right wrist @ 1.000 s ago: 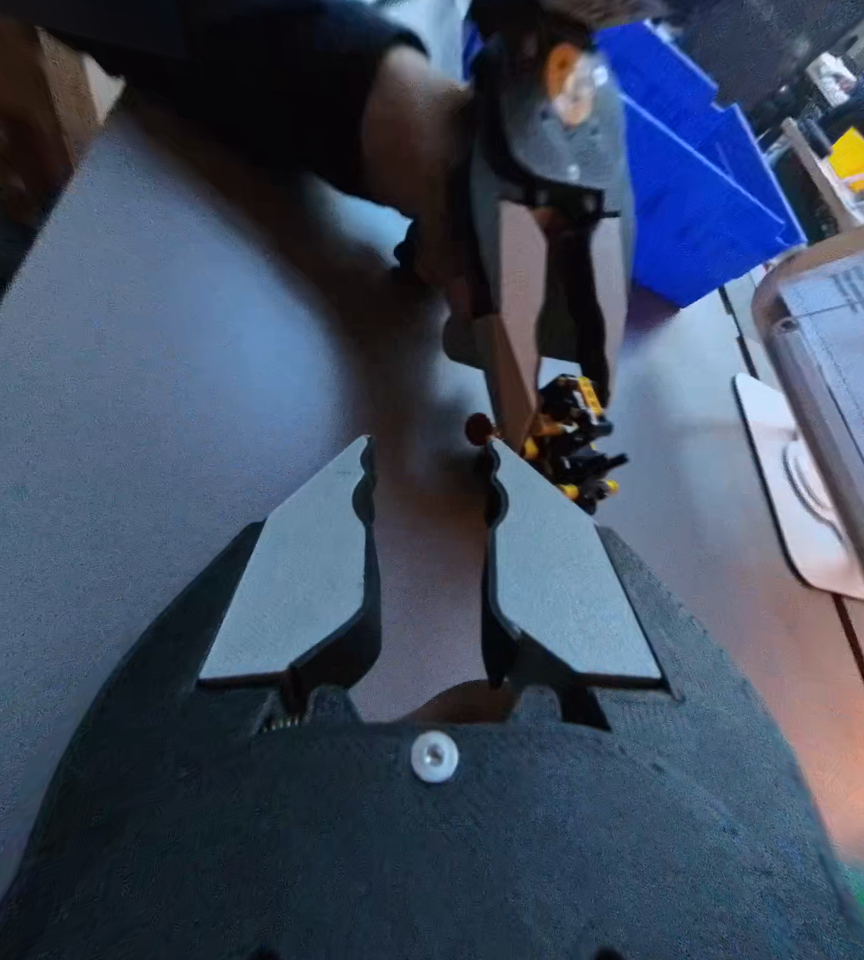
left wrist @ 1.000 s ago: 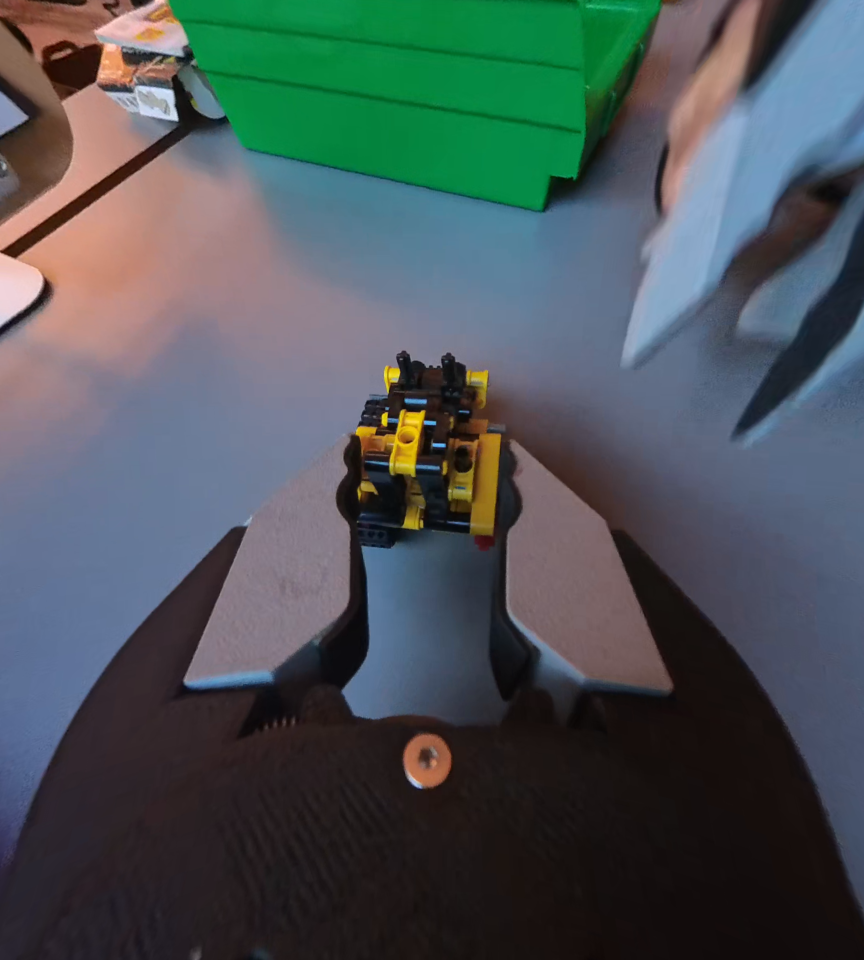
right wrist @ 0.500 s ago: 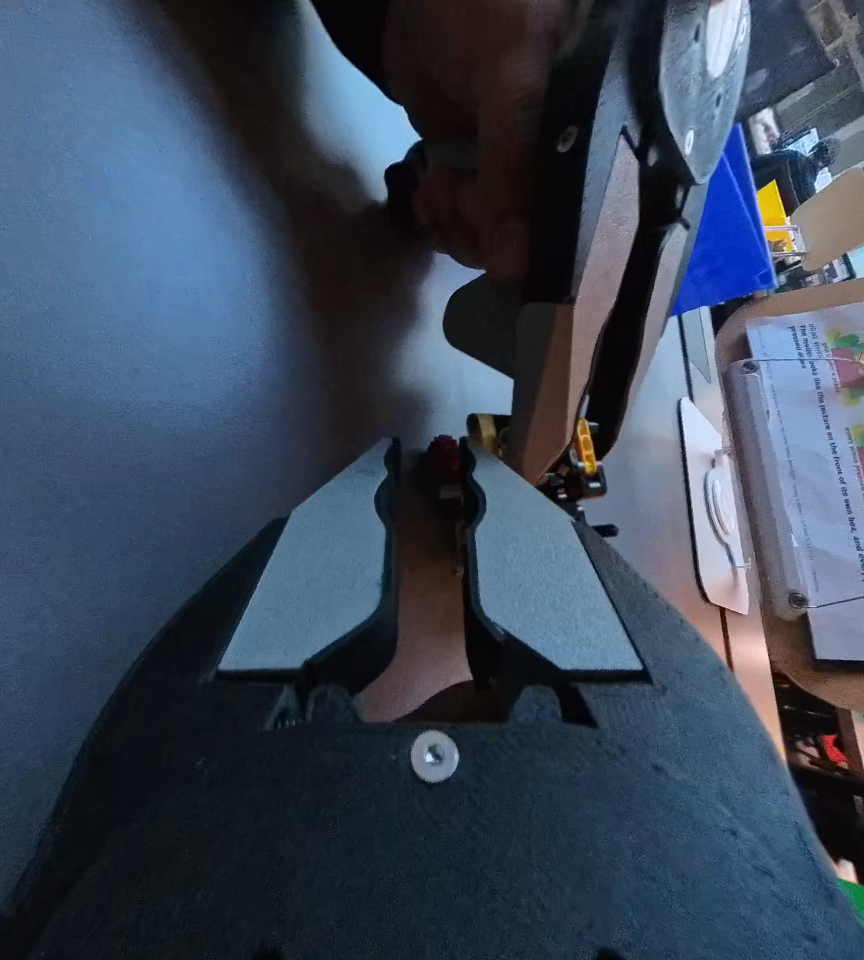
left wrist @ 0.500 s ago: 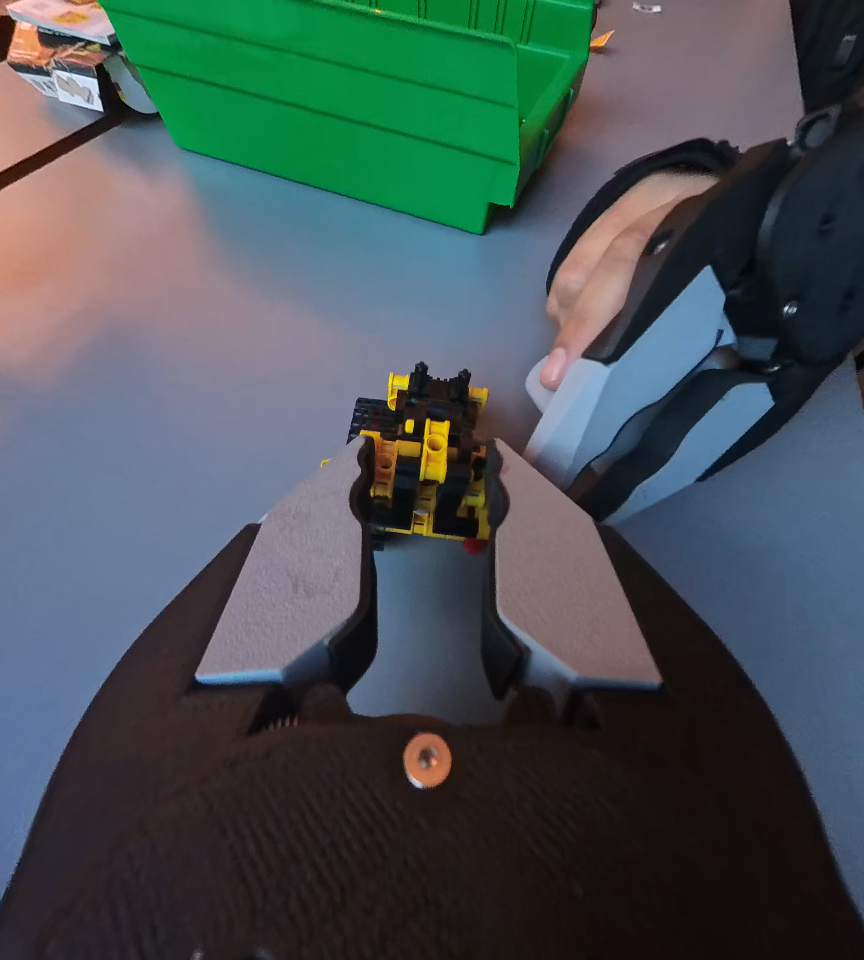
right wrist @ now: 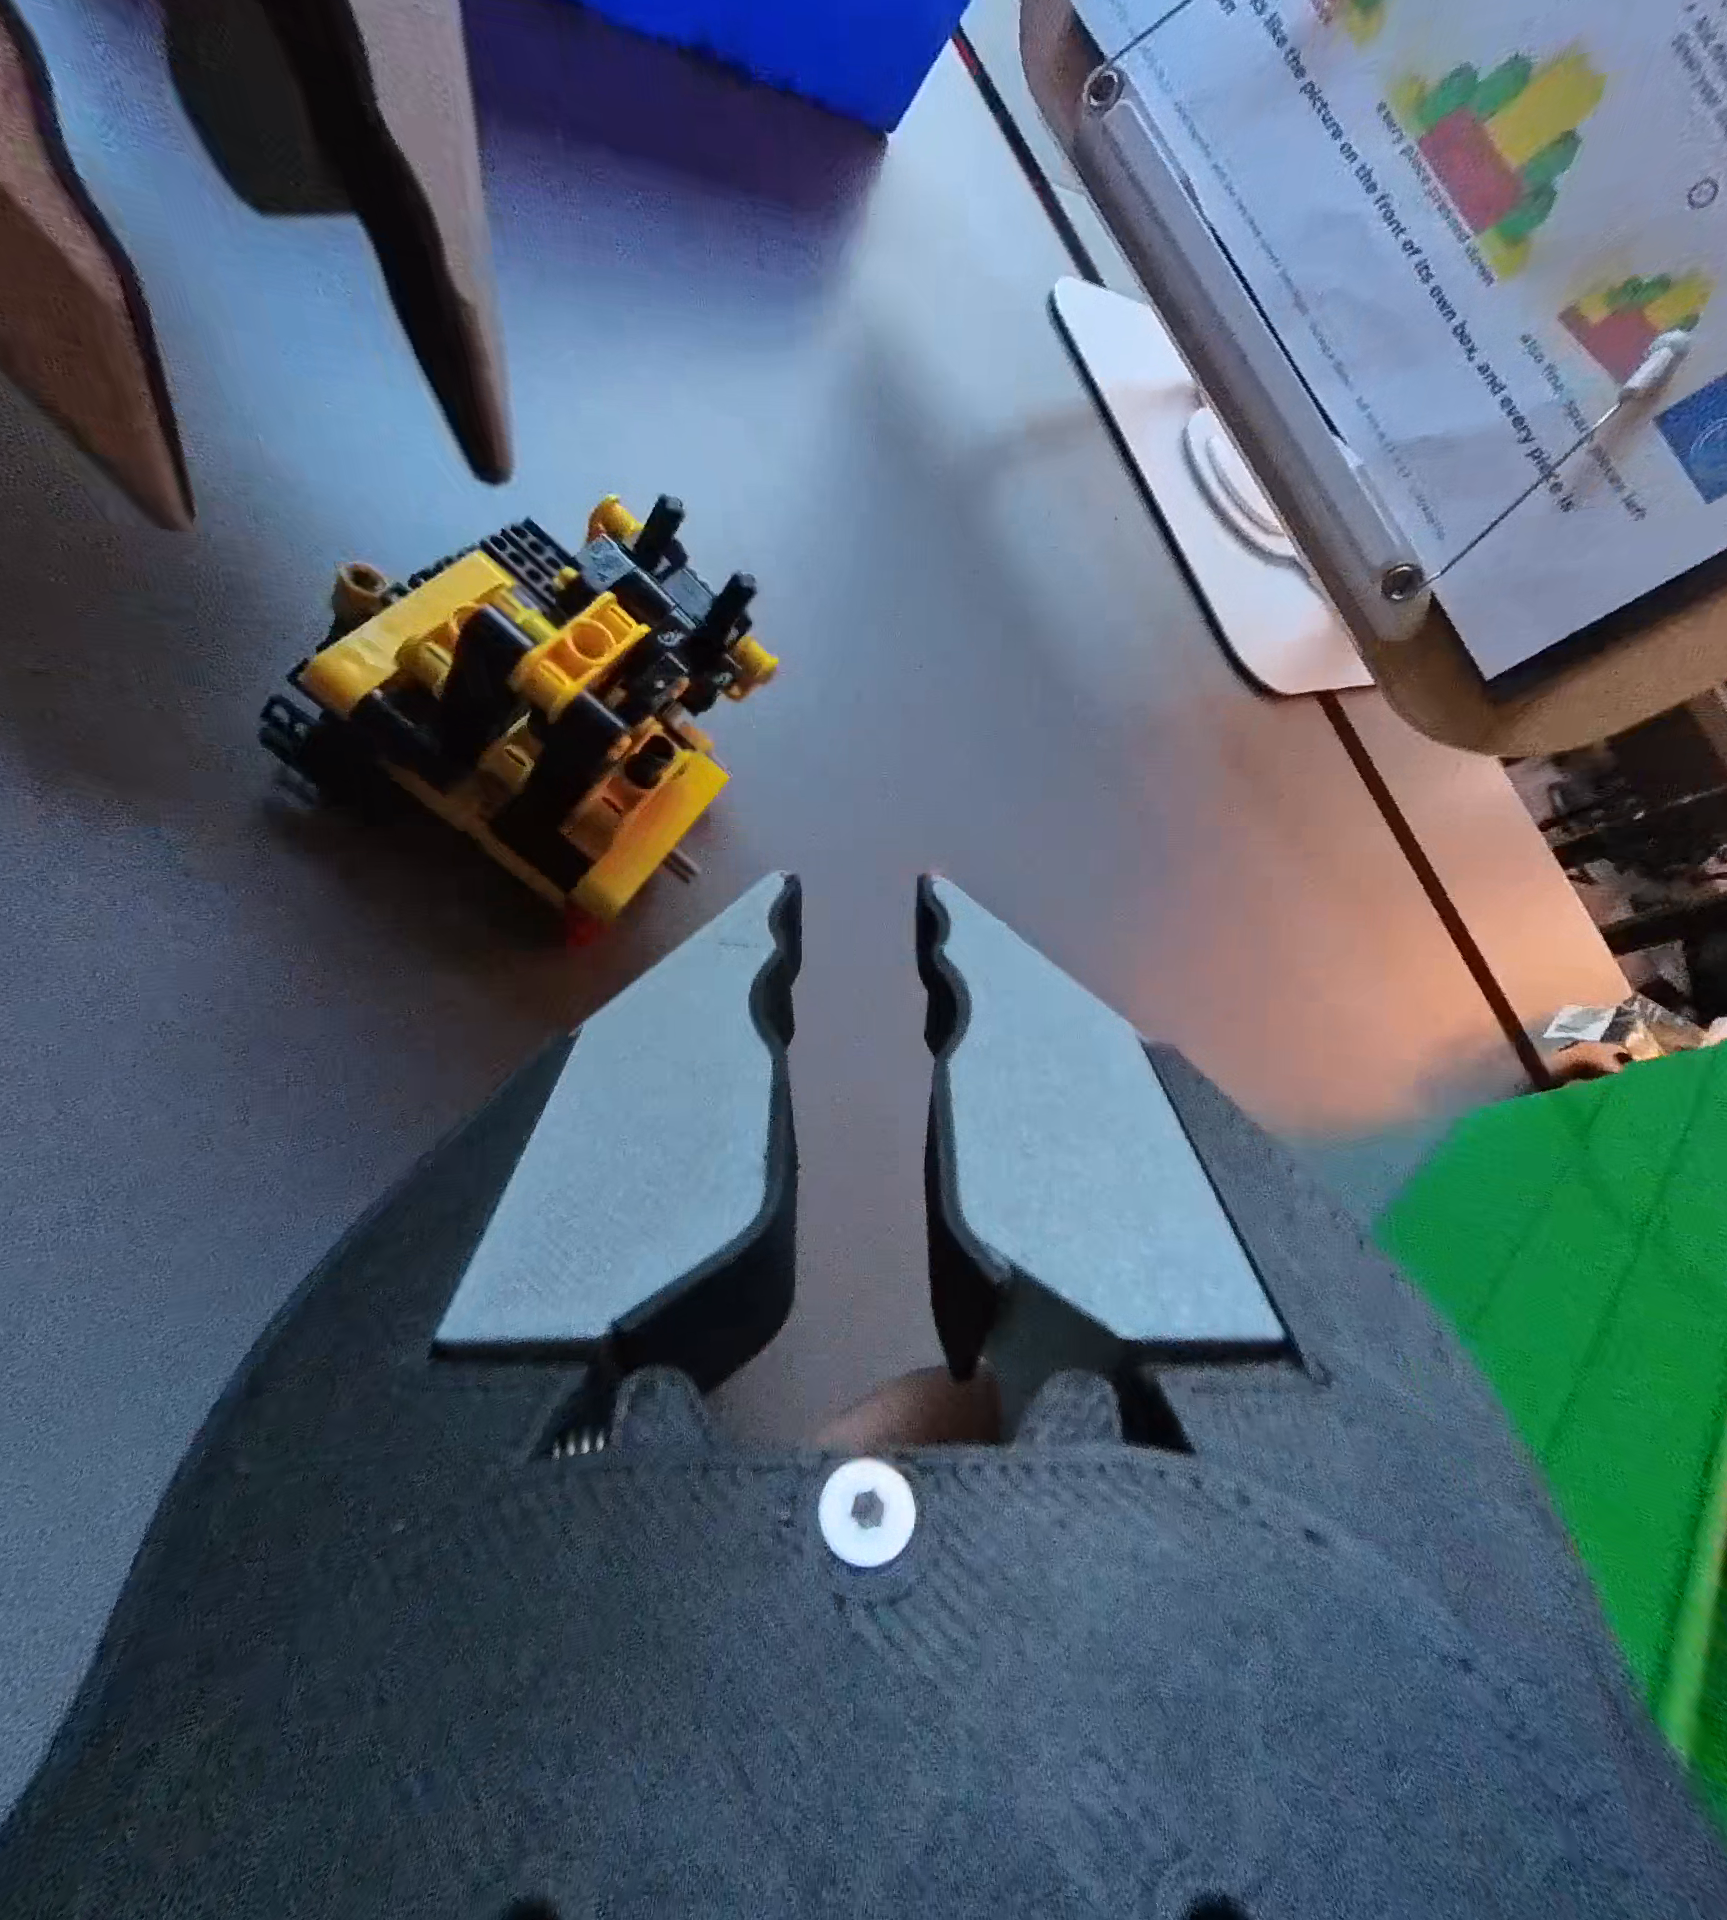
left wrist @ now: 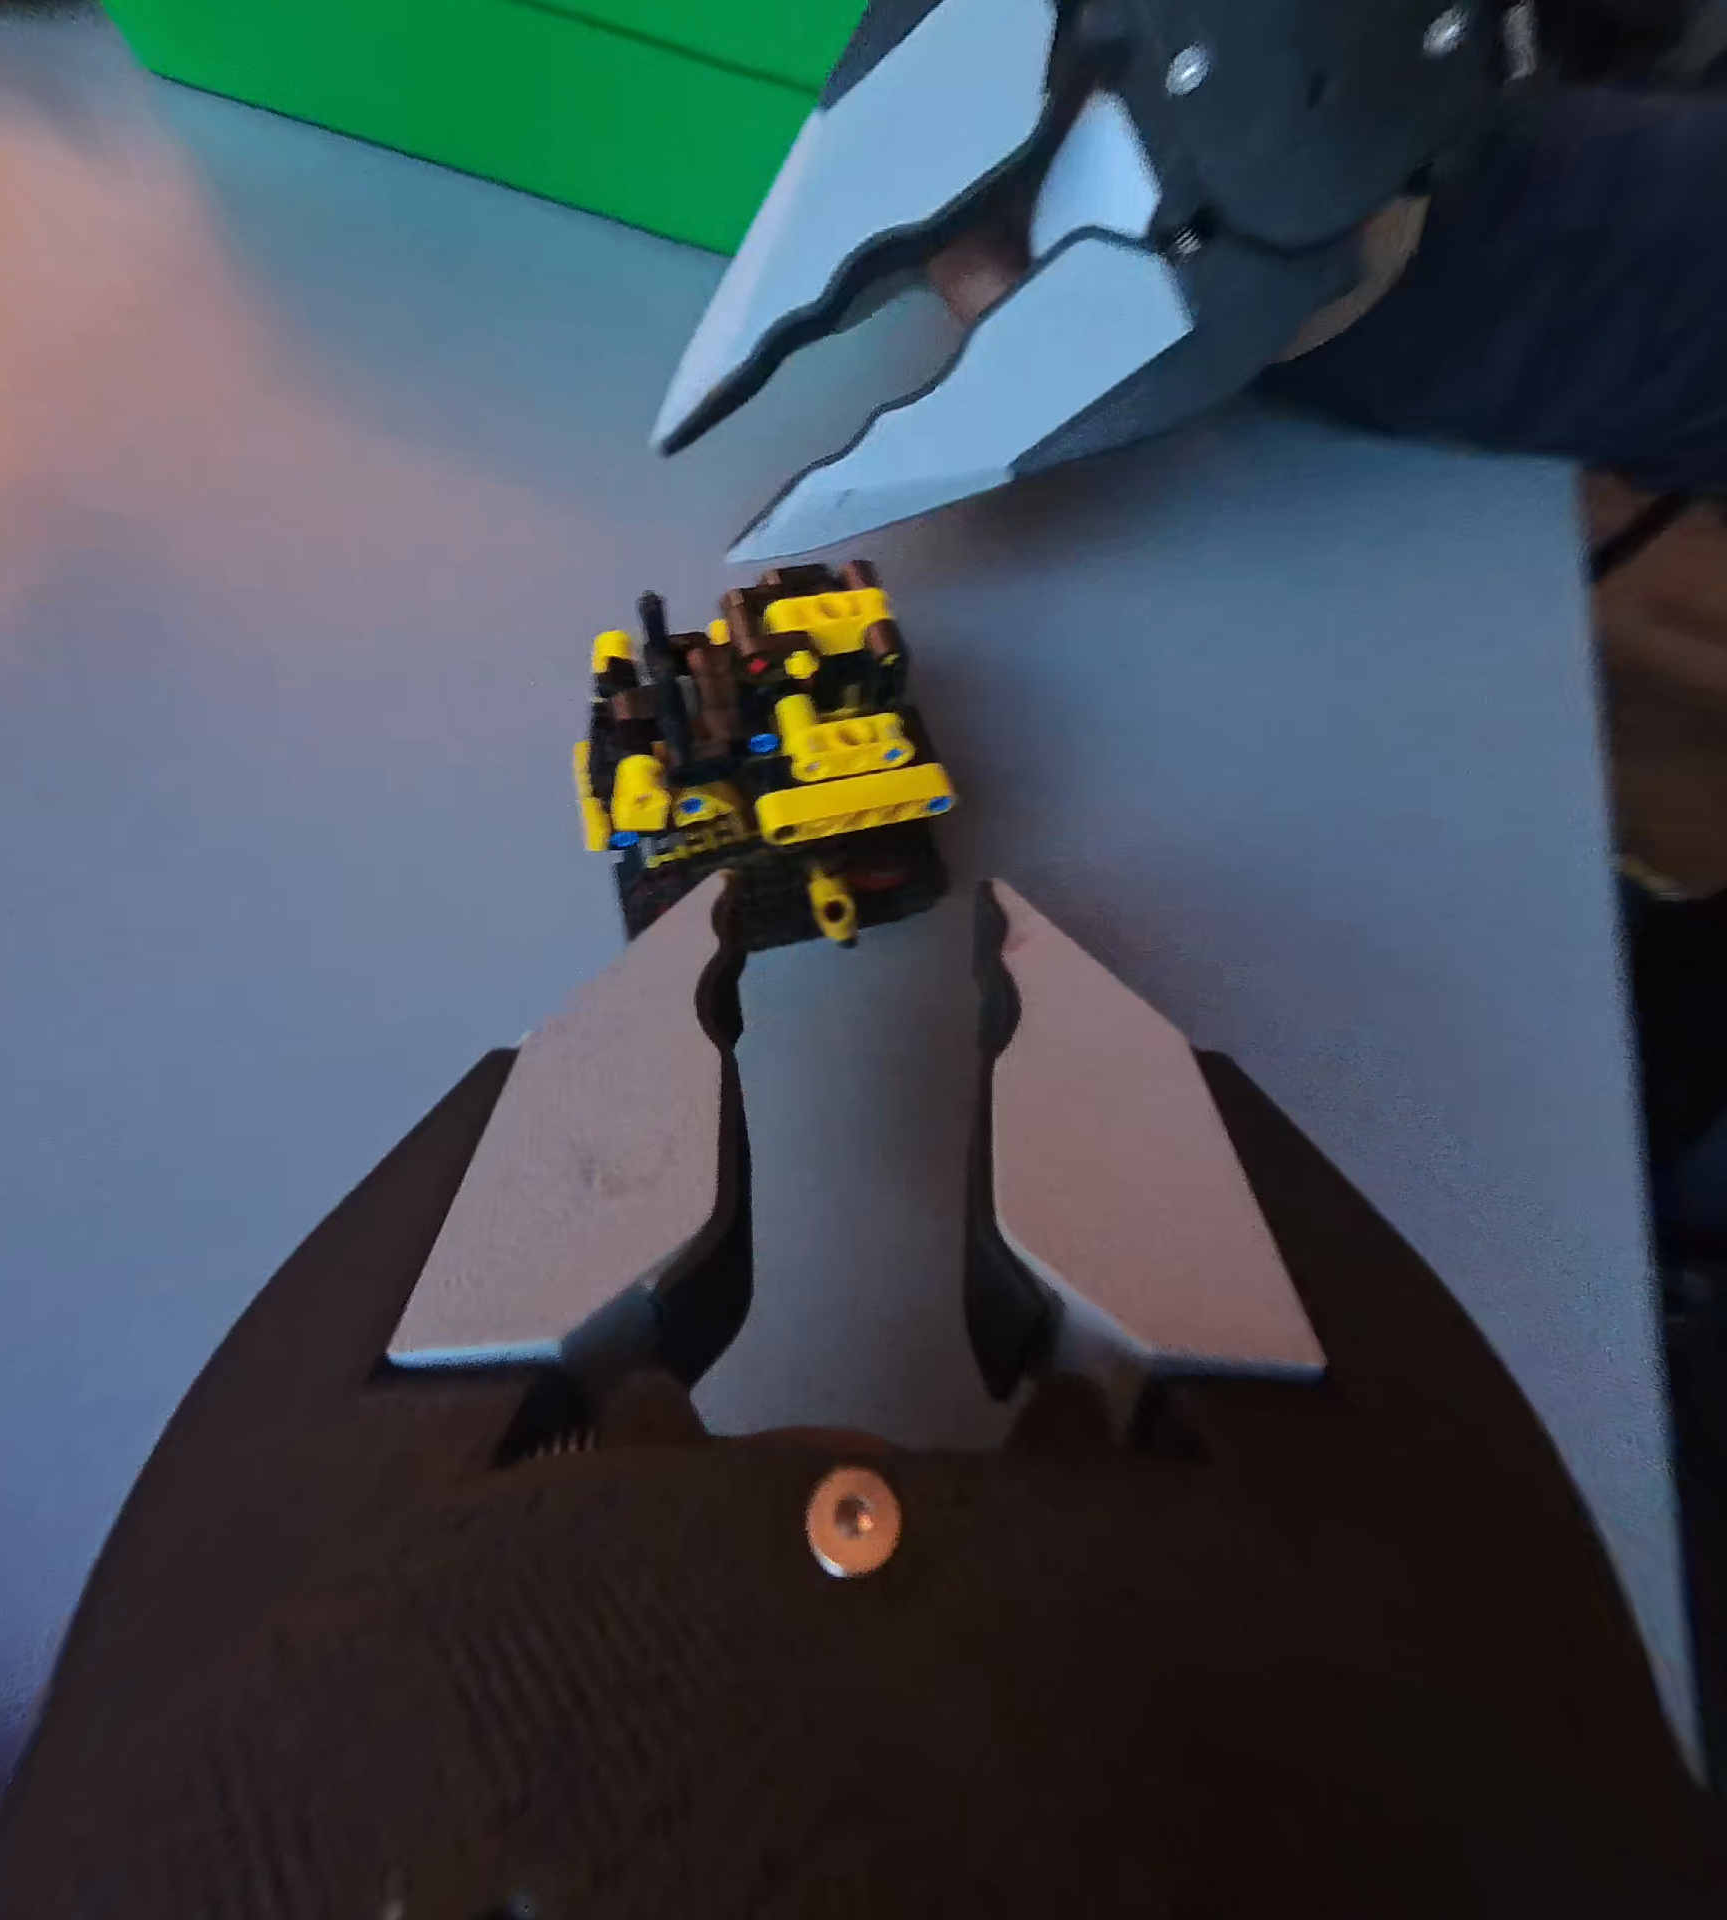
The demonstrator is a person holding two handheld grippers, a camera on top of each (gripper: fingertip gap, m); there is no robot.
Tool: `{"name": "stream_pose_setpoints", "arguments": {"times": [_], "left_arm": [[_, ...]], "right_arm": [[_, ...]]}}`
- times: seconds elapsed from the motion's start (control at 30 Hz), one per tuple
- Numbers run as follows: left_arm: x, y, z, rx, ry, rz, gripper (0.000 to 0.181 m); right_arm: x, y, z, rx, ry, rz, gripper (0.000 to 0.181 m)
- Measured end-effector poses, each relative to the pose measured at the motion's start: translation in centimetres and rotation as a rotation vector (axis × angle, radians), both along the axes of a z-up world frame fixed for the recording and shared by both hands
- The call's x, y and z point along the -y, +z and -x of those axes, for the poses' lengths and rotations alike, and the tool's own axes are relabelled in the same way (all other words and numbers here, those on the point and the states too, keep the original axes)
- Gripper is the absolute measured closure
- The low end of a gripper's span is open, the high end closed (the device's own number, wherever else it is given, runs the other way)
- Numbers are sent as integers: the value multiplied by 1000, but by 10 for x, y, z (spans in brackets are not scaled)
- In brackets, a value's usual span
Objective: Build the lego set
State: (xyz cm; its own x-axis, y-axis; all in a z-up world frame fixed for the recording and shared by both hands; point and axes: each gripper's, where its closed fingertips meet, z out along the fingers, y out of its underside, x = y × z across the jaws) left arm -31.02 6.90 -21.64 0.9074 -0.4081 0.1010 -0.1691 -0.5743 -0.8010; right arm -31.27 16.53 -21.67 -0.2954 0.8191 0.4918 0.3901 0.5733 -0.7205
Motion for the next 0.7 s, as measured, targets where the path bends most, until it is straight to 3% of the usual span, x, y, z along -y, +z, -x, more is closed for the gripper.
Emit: {"name": "stream_pose_setpoints", "arguments": {"times": [0.1, 0.17, 0.3, 0.4, 0.53, 0.57, 0.6, 0.7], "left_arm": [[-7, 5, 22, -87, 80, -58, 130], [-14, 10, 36, -176, 145, -122, 113], [-29, 14, 21, -153, 165, -151, 81], [-38, 2, 11, -184, 154, -80, 74], [-41, -37, 0, -192, 87, 92, 81], [-44, -40, -2, -177, 88, 93, 78], [-46, -40, -2, -164, 100, 90, 91], [-48, -39, 1, -173, 115, 81, 92]], "right_arm": [[9, -7, -13, 94, 57, 110, 164], [20, -15, -21, 169, 106, 202, 164], [29, -21, -22, 197, 120, 247, 163], [34, -22, -20, 175, 129, 235, 169], [37, -24, -19, 181, 140, 250, 169], [38, -24, -20, 185, 145, 258, 167], [38, -24, -21, 189, 147, 265, 165], [36, -26, -20, 199, 132, 267, 170]]}}
